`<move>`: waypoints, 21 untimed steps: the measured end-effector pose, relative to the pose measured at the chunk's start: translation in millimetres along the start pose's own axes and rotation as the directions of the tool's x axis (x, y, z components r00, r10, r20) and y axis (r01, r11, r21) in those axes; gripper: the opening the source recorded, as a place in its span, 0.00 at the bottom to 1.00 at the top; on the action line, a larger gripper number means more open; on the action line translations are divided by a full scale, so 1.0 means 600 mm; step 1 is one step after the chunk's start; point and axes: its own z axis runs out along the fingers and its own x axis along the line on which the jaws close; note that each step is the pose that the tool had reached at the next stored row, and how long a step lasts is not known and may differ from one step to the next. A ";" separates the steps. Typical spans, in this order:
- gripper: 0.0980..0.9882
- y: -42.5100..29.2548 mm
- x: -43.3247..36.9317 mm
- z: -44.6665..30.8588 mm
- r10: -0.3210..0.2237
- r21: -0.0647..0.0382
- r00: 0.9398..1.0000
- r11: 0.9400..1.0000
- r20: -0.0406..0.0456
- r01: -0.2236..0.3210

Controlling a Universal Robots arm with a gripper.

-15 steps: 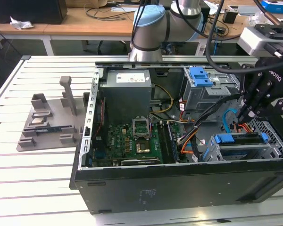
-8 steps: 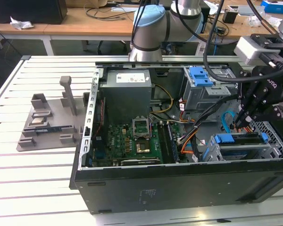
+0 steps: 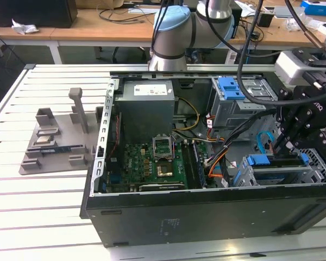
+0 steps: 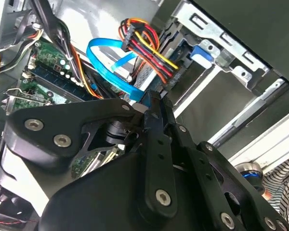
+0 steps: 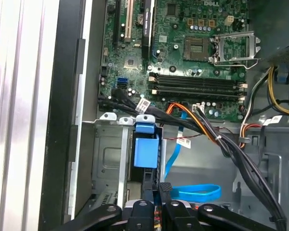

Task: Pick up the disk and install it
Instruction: 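Insert the second disk wire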

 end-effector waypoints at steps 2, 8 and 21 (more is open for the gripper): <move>0.07 -0.008 0.005 0.002 0.001 0.000 1.000 1.000 0.000 -0.001; 0.07 -0.009 0.005 0.004 0.000 0.001 1.000 1.000 0.008 0.000; 0.07 0.000 0.006 0.006 0.000 0.001 1.000 1.000 0.012 0.000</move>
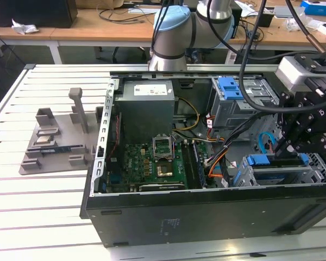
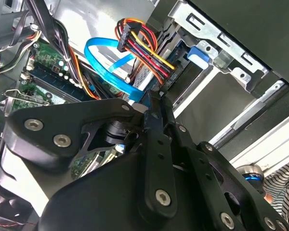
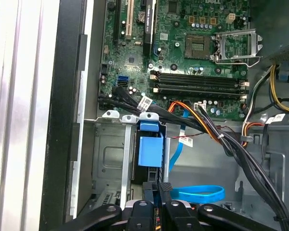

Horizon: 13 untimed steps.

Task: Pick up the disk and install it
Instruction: 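Insert the second disk wire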

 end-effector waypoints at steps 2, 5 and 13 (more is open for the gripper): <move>0.07 0.002 0.000 0.001 0.000 0.000 1.000 1.000 0.000 0.000; 0.07 0.001 0.000 0.001 0.000 0.000 1.000 1.000 0.000 0.000; 0.07 -0.002 0.000 0.002 0.000 0.000 1.000 1.000 0.003 0.000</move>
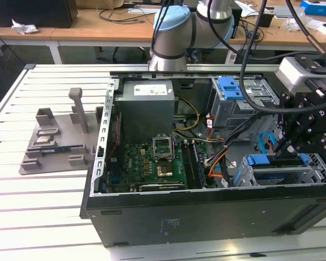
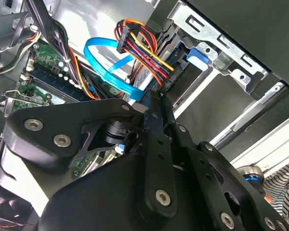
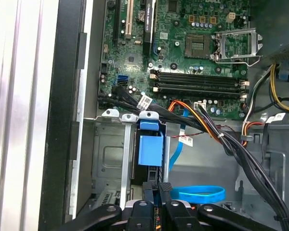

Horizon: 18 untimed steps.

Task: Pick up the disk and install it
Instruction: 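Insert the second disk wire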

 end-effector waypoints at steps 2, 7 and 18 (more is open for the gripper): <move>0.07 -0.002 0.000 0.001 -0.001 0.000 1.000 1.000 0.006 0.001; 0.07 -0.004 0.001 0.003 -0.001 0.001 1.000 1.000 0.010 0.001; 0.15 -0.004 0.001 0.006 -0.001 0.000 1.000 1.000 0.006 0.001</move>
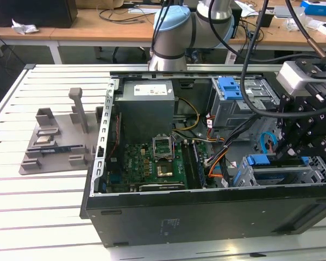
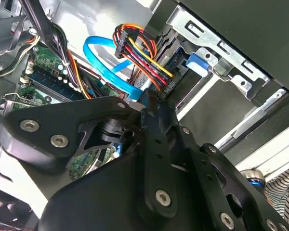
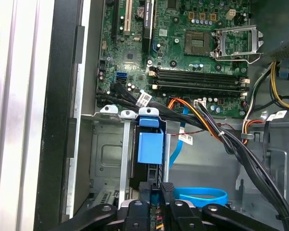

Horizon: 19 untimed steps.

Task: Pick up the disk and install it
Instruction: 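Insert the second disk wire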

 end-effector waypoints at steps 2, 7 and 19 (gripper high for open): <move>0.15 0.001 -0.002 -0.010 0.000 0.000 1.000 1.000 0.000 0.000; 0.01 0.003 -0.014 -0.048 0.000 0.000 1.000 1.000 -0.005 0.000; 0.01 0.004 -0.022 -0.078 0.001 0.000 1.000 1.000 -0.008 -0.001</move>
